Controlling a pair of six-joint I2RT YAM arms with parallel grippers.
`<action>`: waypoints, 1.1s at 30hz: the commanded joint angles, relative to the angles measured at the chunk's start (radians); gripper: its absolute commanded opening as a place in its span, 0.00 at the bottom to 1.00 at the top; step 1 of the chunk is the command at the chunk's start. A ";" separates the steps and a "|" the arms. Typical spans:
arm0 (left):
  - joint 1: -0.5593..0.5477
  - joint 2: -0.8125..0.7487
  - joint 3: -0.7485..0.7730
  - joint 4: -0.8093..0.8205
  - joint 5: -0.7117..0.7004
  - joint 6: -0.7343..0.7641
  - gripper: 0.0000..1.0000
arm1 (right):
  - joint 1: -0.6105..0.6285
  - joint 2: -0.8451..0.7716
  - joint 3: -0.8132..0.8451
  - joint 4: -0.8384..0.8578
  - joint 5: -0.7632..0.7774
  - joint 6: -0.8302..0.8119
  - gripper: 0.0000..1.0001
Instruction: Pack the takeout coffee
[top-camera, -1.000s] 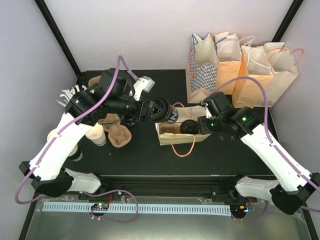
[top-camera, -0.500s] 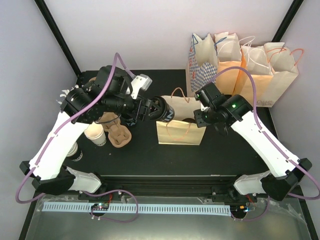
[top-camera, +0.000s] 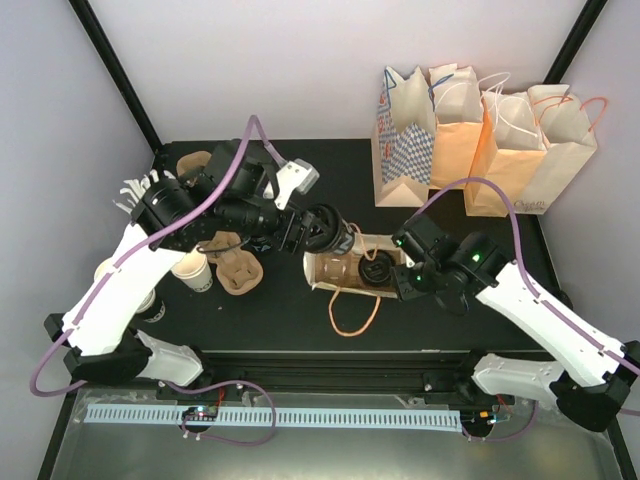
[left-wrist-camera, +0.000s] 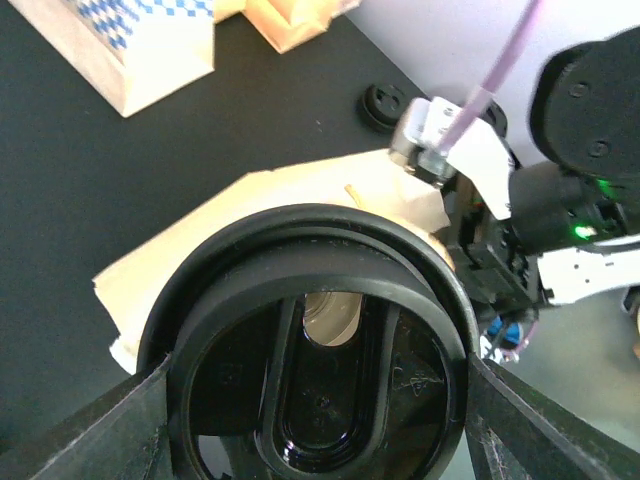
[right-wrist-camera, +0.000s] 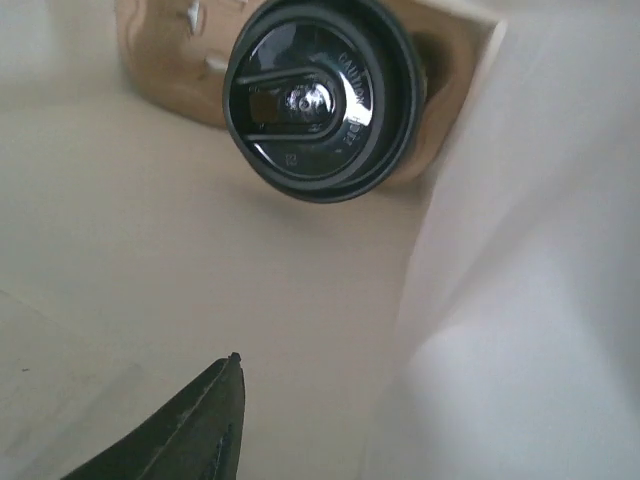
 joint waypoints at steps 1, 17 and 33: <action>-0.069 -0.042 -0.054 -0.050 -0.002 0.008 0.49 | 0.042 -0.041 -0.056 0.028 -0.032 0.111 0.48; -0.249 -0.222 -0.335 0.044 -0.169 -0.100 0.49 | 0.075 -0.068 -0.019 0.111 -0.007 0.109 0.55; -0.321 -0.071 -0.358 0.169 -0.471 0.060 0.47 | 0.073 0.115 0.132 0.118 0.066 0.098 0.49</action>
